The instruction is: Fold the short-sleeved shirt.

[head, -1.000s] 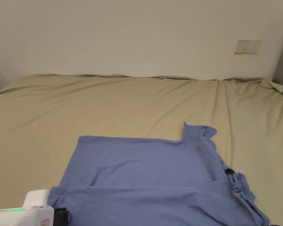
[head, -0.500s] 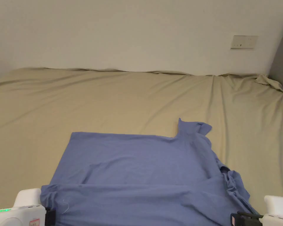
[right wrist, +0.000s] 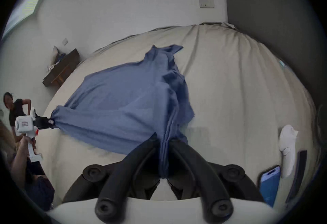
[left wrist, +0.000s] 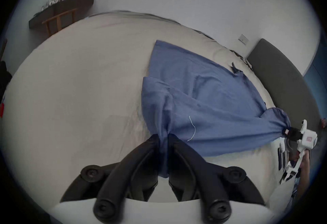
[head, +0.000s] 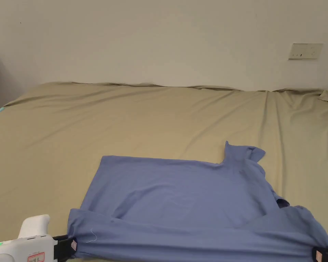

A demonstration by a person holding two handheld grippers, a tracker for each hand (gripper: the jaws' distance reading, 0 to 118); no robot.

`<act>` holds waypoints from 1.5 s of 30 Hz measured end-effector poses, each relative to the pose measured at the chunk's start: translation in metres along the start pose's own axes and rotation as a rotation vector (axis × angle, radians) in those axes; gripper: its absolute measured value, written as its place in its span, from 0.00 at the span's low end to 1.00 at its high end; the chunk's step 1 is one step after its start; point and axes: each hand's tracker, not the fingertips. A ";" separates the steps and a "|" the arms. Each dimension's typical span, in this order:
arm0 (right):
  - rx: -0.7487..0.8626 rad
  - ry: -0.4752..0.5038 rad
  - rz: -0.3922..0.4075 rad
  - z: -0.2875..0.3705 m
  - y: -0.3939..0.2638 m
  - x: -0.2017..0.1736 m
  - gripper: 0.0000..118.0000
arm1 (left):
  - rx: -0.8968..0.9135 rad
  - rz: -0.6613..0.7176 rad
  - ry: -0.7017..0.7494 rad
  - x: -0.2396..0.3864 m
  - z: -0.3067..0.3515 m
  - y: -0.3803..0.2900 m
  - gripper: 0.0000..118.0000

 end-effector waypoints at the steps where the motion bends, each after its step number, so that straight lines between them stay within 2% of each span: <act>1: 0.002 -0.006 0.008 0.009 0.000 0.000 0.05 | 0.007 -0.007 0.000 0.003 0.008 -0.001 0.07; 4: -0.002 0.014 0.024 0.033 -0.005 0.001 0.05 | 0.016 -0.021 -0.019 0.006 0.034 -0.006 0.07; 8: -0.036 -0.007 0.058 0.067 -0.022 -0.004 0.05 | 0.010 -0.048 0.014 0.007 0.066 -0.028 0.07; 13: -0.108 0.003 0.053 0.099 -0.066 -0.007 0.05 | -0.038 0.049 0.011 -0.005 0.098 -0.084 0.07; 18: -0.224 -0.019 0.001 0.081 -0.112 0.000 0.05 | -0.107 0.124 0.025 -0.016 0.089 -0.131 0.07; 22: -0.224 -0.051 -0.014 0.065 -0.129 0.008 0.05 | -0.112 0.136 0.025 -0.022 0.081 -0.141 0.07; 23: -0.218 -0.042 -0.040 0.065 -0.130 0.010 0.08 | -0.110 0.137 0.021 -0.025 0.082 -0.141 0.12; 24: -0.203 -0.026 -0.064 0.066 -0.130 0.013 0.17 | -0.110 0.163 0.008 -0.027 0.083 -0.141 0.16; 25: -0.187 -0.020 -0.072 0.070 -0.129 0.014 0.17 | -0.109 0.174 0.005 -0.028 0.088 -0.139 0.16; 26: -0.182 -0.032 -0.068 0.076 -0.128 0.014 0.22 | -0.108 0.181 0.013 -0.027 0.093 -0.138 0.19; 27: -0.172 -0.063 -0.059 0.084 -0.124 0.012 0.32 | -0.097 0.170 0.071 -0.027 0.101 -0.138 0.28; 28: -0.153 -0.094 -0.045 0.093 -0.121 0.013 0.51 | -0.079 0.157 0.109 -0.027 0.111 -0.138 0.45; 29: -0.124 -0.099 -0.042 0.103 -0.118 0.012 0.66 | -0.063 0.151 0.133 -0.029 0.120 -0.139 0.68; 33: 0.039 -0.063 -0.074 0.138 -0.105 0.001 0.68 | 0.072 0.110 0.161 -0.014 0.161 -0.137 0.70; 36: 0.105 -0.078 -0.019 0.145 -0.099 -0.018 0.68 | 0.165 0.080 0.182 0.009 0.175 -0.139 0.70; 37: 0.111 -0.101 0.012 0.144 -0.097 -0.026 0.66 | 0.207 0.039 0.121 0.020 0.175 -0.137 0.68; 38: 0.114 -0.107 0.040 0.143 -0.096 -0.032 0.57 | 0.238 0.023 0.091 0.028 0.173 -0.135 0.55; 39: 0.111 -0.101 0.081 0.139 -0.094 -0.040 0.39 | 0.242 0.004 0.076 0.038 0.169 -0.132 0.27; 40: 0.115 -0.106 0.107 0.133 -0.094 -0.040 0.16 | 0.239 -0.013 0.064 0.044 0.163 -0.128 0.00; 41: 0.120 -0.118 0.128 0.128 -0.093 -0.044 0.05 | 0.221 -0.016 0.073 0.050 0.154 -0.123 0.00; 42: 0.130 -0.120 0.131 0.124 -0.092 -0.048 0.05 | 0.062 0.051 0.082 0.054 0.144 -0.125 0.00; 45: 0.099 -0.082 0.126 0.111 -0.081 -0.053 0.04 | 0.066 0.008 0.031 0.067 0.121 -0.089 0.00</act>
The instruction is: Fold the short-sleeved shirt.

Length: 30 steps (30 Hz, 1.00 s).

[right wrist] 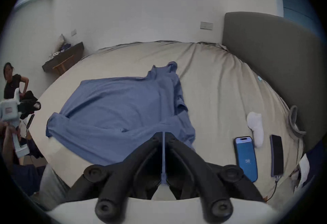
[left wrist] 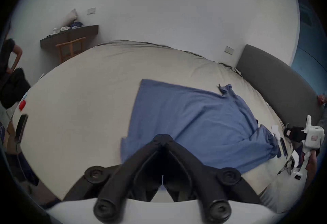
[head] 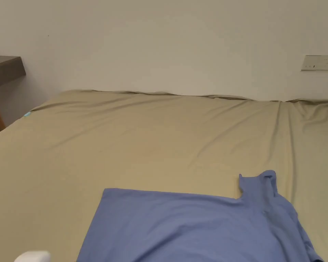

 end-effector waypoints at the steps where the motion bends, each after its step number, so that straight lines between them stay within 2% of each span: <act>1: 0.004 0.012 0.003 -0.004 0.004 -0.001 0.04 | 0.014 -0.017 -0.004 0.005 -0.009 0.015 0.00; 6: 0.021 0.024 0.055 -0.027 0.036 -0.006 0.04 | 0.035 -0.111 0.027 0.015 -0.071 0.130 0.00; 10: 0.034 0.023 0.058 -0.044 0.055 -0.003 0.04 | -0.176 -0.088 0.057 0.002 -0.160 0.223 0.05; 11: 0.035 0.025 0.057 -0.046 0.057 -0.005 0.04 | -0.222 -0.080 0.065 -0.002 -0.180 0.234 0.10; 12: 0.029 0.024 0.055 -0.051 0.059 -0.005 0.04 | -0.290 -0.080 0.101 -0.003 -0.203 0.245 0.20; 13: 0.021 0.024 0.054 -0.055 0.060 -0.004 0.04 | -0.352 -0.071 0.124 -0.006 -0.225 0.249 0.47; 14: 0.011 0.024 0.054 -0.060 0.061 -0.003 0.04 | -0.427 -0.066 0.134 -0.009 -0.245 0.250 0.79; 15: -0.004 0.024 0.052 -0.065 0.060 -0.001 0.04 | -0.479 -0.059 0.119 -0.011 -0.263 0.247 0.81; 18: -0.046 0.047 0.032 -0.084 0.068 0.010 0.04 | -0.581 -0.023 0.052 -0.017 -0.303 0.231 0.81; 23: -0.094 0.082 0.013 -0.137 0.123 0.030 0.04 | -0.557 -0.012 0.131 -0.023 -0.320 0.210 0.81; 24: -0.113 0.094 0.001 -0.158 0.139 0.036 0.04 | -0.508 -0.043 0.130 -0.017 -0.315 0.208 0.80; 25: -0.139 0.101 -0.001 -0.176 0.151 0.041 0.08 | -0.498 -0.061 0.141 -0.015 -0.313 0.208 0.73; 26: -0.181 0.103 -0.001 -0.199 0.166 0.046 0.35 | -0.480 -0.080 0.142 -0.015 -0.309 0.207 0.53; 27: -0.251 0.112 0.016 -0.225 0.182 0.047 0.70 | -0.464 -0.092 0.114 -0.016 -0.306 0.206 0.31; 28: -0.320 0.082 0.026 -0.251 0.194 0.046 0.93 | -0.461 -0.081 0.072 -0.015 -0.307 0.206 0.13; 29: -0.376 0.067 0.052 -0.273 0.203 0.045 0.98 | -0.457 -0.047 0.029 -0.017 -0.306 0.206 0.06; 30: -0.420 0.088 0.074 -0.296 0.212 0.045 0.96 | -0.464 -0.025 0.020 -0.018 -0.306 0.205 0.06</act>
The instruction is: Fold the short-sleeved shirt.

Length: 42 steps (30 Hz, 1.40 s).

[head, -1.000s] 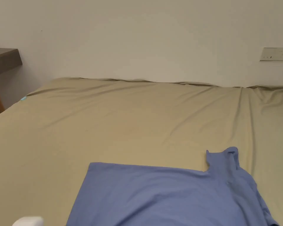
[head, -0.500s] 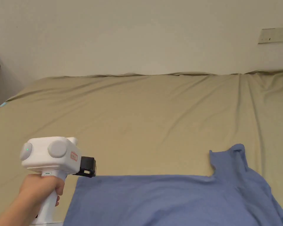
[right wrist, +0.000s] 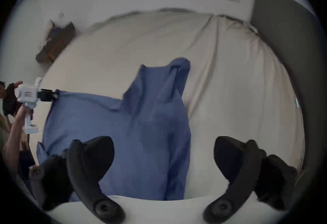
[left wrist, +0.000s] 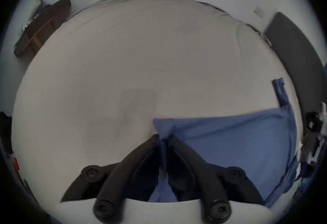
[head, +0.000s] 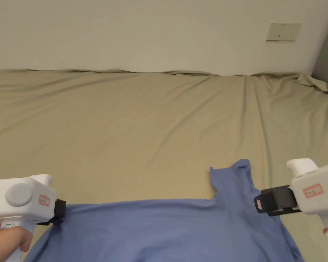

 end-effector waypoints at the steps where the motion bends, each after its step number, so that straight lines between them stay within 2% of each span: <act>1: -0.035 0.001 -0.001 -0.014 0.013 0.002 0.96 | -0.004 -0.004 0.027 0.000 -0.001 0.000 0.06; 4: -0.125 -0.061 -0.158 -0.056 0.037 0.013 0.96 | 0.008 -0.001 0.021 -0.006 -0.004 0.002 0.06; 6: -0.148 -0.075 -0.224 -0.073 0.042 0.018 0.92 | 0.008 0.027 -0.001 -0.007 -0.003 0.000 0.06; 7: -0.161 -0.071 -0.229 -0.078 0.044 0.019 0.81 | 0.005 0.037 -0.009 -0.009 -0.003 0.000 0.06; 8: -0.171 -0.076 -0.215 -0.079 0.045 0.016 0.54 | 0.006 0.043 -0.016 -0.011 -0.003 0.000 0.06; 9: -0.170 -0.075 -0.204 -0.078 0.044 0.013 0.34 | 0.005 0.047 -0.025 -0.012 -0.004 0.001 0.06; 11: -0.181 -0.114 -0.146 -0.076 0.042 0.007 0.30 | 0.013 0.039 -0.014 -0.014 -0.004 0.003 0.06; 13: -0.157 -0.111 -0.153 -0.070 0.039 0.003 0.21 | 0.008 0.032 -0.027 -0.016 -0.004 0.004 0.06; 14: -0.140 -0.099 -0.150 -0.064 0.038 0.002 0.06 | 0.011 0.032 -0.031 -0.016 -0.002 0.004 0.06; 15: -0.096 -0.083 -0.138 -0.055 0.036 -0.001 0.03 | 0.014 0.032 -0.035 -0.017 0.001 0.004 0.06; 18: -0.004 -0.079 -0.067 -0.019 0.030 -0.008 0.03 | 0.057 -0.016 -0.024 -0.015 0.020 -0.004 0.05; 22: 0.113 -0.006 -0.012 0.038 0.009 -0.014 0.03 | 0.157 -0.097 -0.036 -0.013 0.062 -0.020 0.05; 23: 0.144 0.015 0.014 0.054 0.001 -0.016 0.03 | 0.237 -0.109 -0.032 -0.013 0.076 -0.024 0.05; 26: 0.224 0.020 0.053 0.098 -0.025 -0.024 0.03 | 0.299 -0.143 -0.050 -0.009 0.116 -0.050 0.05; 27: 0.259 0.019 0.042 0.114 -0.037 -0.026 0.03 | 0.362 -0.173 -0.041 -0.009 0.131 -0.059 0.05; 30: 0.328 0.041 0.027 0.153 -0.074 -0.033 0.03 | 0.403 -0.177 -0.056 -0.010 0.169 -0.098 0.05; 34: 0.372 0.058 0.045 0.191 -0.134 -0.044 0.03 | 0.455 -0.185 -0.052 -0.018 0.201 -0.162 0.05; 40: 0.356 0.067 -0.041 0.208 -0.240 -0.052 0.03 | 0.465 -0.131 -0.040 -0.039 0.204 -0.277 0.05; 42: 0.295 0.077 -0.084 0.200 -0.272 -0.051 0.03 | 0.397 -0.098 -0.059 -0.053 0.189 -0.308 0.05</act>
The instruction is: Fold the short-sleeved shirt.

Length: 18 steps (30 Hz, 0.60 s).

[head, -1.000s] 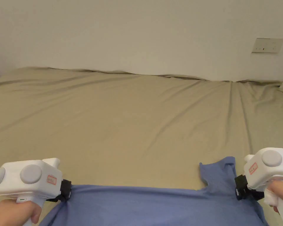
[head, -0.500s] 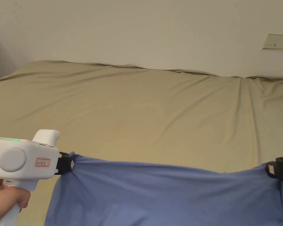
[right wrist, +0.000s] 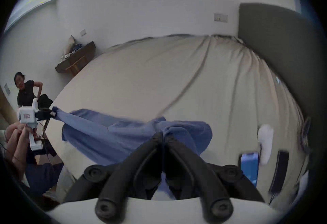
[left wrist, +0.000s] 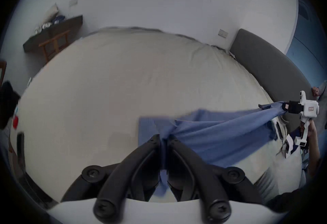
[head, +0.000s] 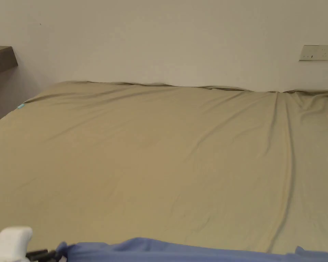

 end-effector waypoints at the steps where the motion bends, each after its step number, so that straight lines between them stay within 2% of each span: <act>1: -0.007 -0.019 -0.016 0.000 -0.014 0.000 0.03 | -0.006 0.007 0.009 -0.002 0.000 -0.014 0.05; 4: -0.075 -0.050 -0.073 -0.006 -0.054 0.006 0.03 | -0.044 0.015 0.003 -0.007 -0.006 -0.051 0.05; 6: -0.088 -0.062 -0.070 -0.011 -0.076 0.009 0.03 | -0.058 0.026 0.016 -0.010 -0.013 -0.067 0.05; 11: -0.068 -0.103 -0.128 -0.028 -0.099 0.024 0.03 | -0.044 0.101 0.002 -0.026 -0.026 -0.087 0.05; 12: -0.067 -0.099 -0.134 -0.030 -0.100 0.027 0.04 | -0.050 0.132 -0.017 -0.028 -0.027 -0.089 0.08; 13: -0.079 -0.083 -0.156 -0.031 -0.100 0.029 0.12 | -0.067 0.166 -0.018 -0.029 -0.027 -0.091 0.15; 15: -0.099 -0.095 -0.167 -0.023 -0.100 0.029 0.61 | -0.093 0.223 0.025 -0.030 -0.018 -0.094 0.58; 16: -0.099 -0.114 -0.159 -0.018 -0.100 0.027 0.75 | -0.094 0.231 0.039 -0.028 -0.010 -0.096 0.73; 18: -0.046 -0.140 -0.138 0.003 -0.095 0.020 0.78 | -0.061 0.230 0.054 -0.021 0.012 -0.096 0.74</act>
